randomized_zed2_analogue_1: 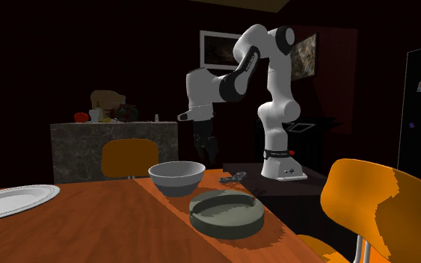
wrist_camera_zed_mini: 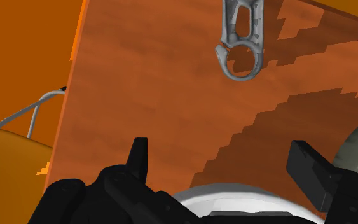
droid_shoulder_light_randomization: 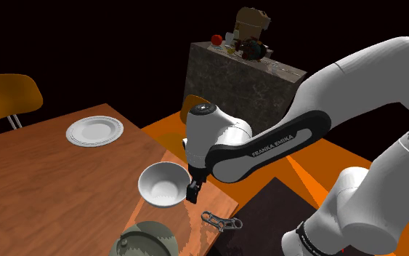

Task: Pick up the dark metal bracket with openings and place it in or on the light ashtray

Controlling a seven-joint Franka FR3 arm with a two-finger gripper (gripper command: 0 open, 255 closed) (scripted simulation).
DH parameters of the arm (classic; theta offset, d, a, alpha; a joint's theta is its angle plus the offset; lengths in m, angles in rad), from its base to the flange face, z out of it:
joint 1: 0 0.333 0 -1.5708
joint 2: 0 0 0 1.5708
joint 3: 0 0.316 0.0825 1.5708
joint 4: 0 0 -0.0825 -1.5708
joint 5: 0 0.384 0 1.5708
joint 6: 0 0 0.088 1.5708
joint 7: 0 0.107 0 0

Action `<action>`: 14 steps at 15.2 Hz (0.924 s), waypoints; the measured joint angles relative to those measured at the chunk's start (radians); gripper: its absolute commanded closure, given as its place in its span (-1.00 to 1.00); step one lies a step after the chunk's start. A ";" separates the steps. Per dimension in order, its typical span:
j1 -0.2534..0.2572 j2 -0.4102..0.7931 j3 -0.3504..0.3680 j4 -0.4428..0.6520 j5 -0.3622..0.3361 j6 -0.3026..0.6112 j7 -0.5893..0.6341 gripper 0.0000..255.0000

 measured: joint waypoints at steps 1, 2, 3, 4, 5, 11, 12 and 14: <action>0.000 0.000 0.000 0.000 0.000 0.000 0.000 1.00; 0.000 0.000 0.000 0.000 0.000 0.000 0.000 1.00; 0.000 0.000 0.000 0.000 0.000 0.000 0.000 1.00; 0.000 0.000 0.000 0.000 0.000 0.000 0.000 1.00; 0.000 0.000 0.000 0.000 0.000 0.000 0.000 1.00; 0.000 0.000 0.000 0.000 0.000 0.000 0.000 -1.00; 0.003 -0.017 0.002 -0.028 0.008 0.018 -0.001 -1.00; 0.016 -0.076 0.011 -0.116 0.039 0.073 -0.001 -1.00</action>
